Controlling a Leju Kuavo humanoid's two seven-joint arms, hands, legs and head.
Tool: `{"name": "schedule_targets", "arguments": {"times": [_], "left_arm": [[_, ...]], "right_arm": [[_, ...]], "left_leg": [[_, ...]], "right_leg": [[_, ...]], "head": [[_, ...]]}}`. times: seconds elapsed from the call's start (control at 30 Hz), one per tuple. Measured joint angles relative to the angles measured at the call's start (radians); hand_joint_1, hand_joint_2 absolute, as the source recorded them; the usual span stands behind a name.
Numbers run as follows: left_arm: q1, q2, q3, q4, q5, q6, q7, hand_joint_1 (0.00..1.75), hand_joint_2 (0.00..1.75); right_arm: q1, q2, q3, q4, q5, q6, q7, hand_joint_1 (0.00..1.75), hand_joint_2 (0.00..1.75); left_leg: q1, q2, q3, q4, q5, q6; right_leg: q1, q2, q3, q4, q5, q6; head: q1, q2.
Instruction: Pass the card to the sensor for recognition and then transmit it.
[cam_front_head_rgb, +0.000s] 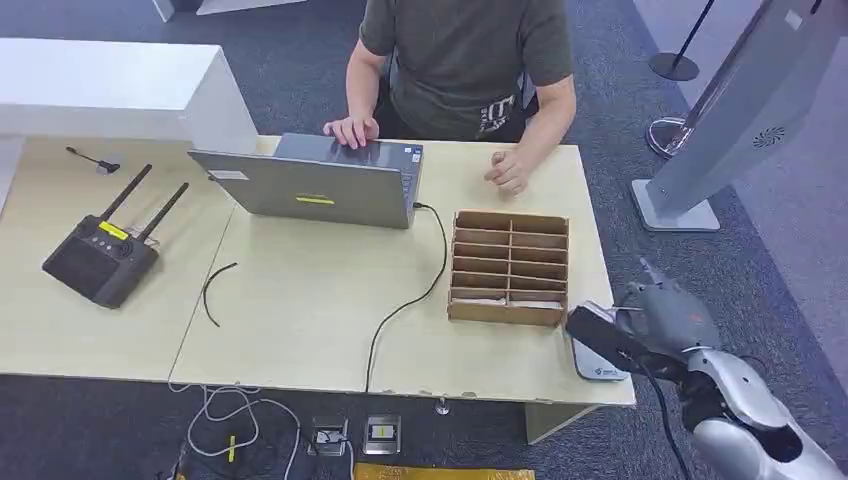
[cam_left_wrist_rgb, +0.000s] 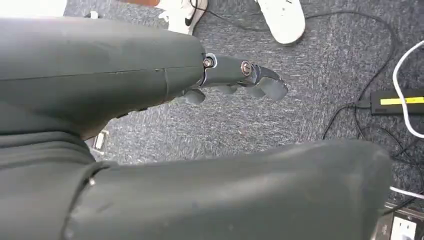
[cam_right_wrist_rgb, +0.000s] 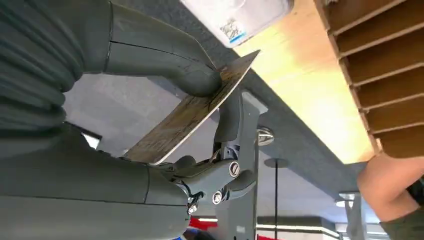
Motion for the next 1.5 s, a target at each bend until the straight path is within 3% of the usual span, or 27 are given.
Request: {"name": "schedule_targets", "arguments": {"times": [0.43,0.63,0.7,0.77,0.83,1.13,1.5], "left_arm": [[0.000,-0.005,0.019,-0.014,-0.036,-0.002,0.028,0.00,0.00],[-0.002,-0.012,0.032,-0.016,-0.070,-0.018,0.036,0.00,0.00],[-0.022,-0.015,0.028,-0.020,-0.169,-0.043,0.072,0.00,0.00],[-0.066,-0.031,0.015,-0.031,-0.264,-0.039,0.149,0.00,0.00],[-0.107,-0.049,0.004,-0.040,-0.304,-0.031,0.187,0.00,0.00],[-0.140,-0.072,-0.012,-0.071,-0.345,-0.044,0.192,0.00,0.00],[-0.139,-0.078,-0.013,-0.084,-0.334,-0.029,0.200,0.00,0.00]], "right_arm": [[0.037,0.052,-0.035,0.076,-0.018,-0.009,-0.027,1.75,1.75],[0.052,0.068,-0.047,0.107,-0.064,-0.055,-0.046,1.75,1.75],[0.048,0.074,-0.049,0.124,-0.091,-0.063,-0.071,1.75,1.75],[0.031,0.084,-0.046,0.151,-0.122,-0.076,-0.084,1.75,1.75],[0.016,0.098,-0.038,0.179,-0.147,-0.107,-0.091,1.75,1.75],[0.019,0.130,-0.005,0.253,-0.213,-0.174,-0.127,1.75,1.75],[-0.003,0.159,0.031,0.322,-0.237,-0.191,-0.143,1.75,1.75]], "left_leg": [[0.000,0.000,0.000,0.000,0.000,0.000],[0.000,0.000,0.001,0.000,0.000,0.000],[0.000,0.000,0.000,0.000,0.000,0.000],[0.000,-0.002,-0.001,0.000,0.002,0.000],[0.000,-0.004,0.000,0.000,0.003,0.000],[0.000,0.001,0.000,0.000,0.002,-0.001],[0.001,0.002,0.000,0.000,0.002,-0.001]], "right_leg": [[0.000,0.000,0.000,0.000,0.000,0.000],[0.000,0.001,-0.001,0.000,0.000,0.000],[0.000,0.001,-0.001,0.000,0.000,0.000],[0.000,-0.002,0.000,0.000,0.000,0.000],[0.000,-0.005,0.001,0.000,0.001,0.000],[0.000,0.002,-0.001,0.000,0.002,-0.001],[0.001,0.002,-0.001,0.000,0.002,-0.001]], "head": [[0.000,0.000],[0.000,0.000],[0.000,0.000],[0.000,0.000],[0.001,0.000],[0.000,0.000],[0.000,0.000]]}}
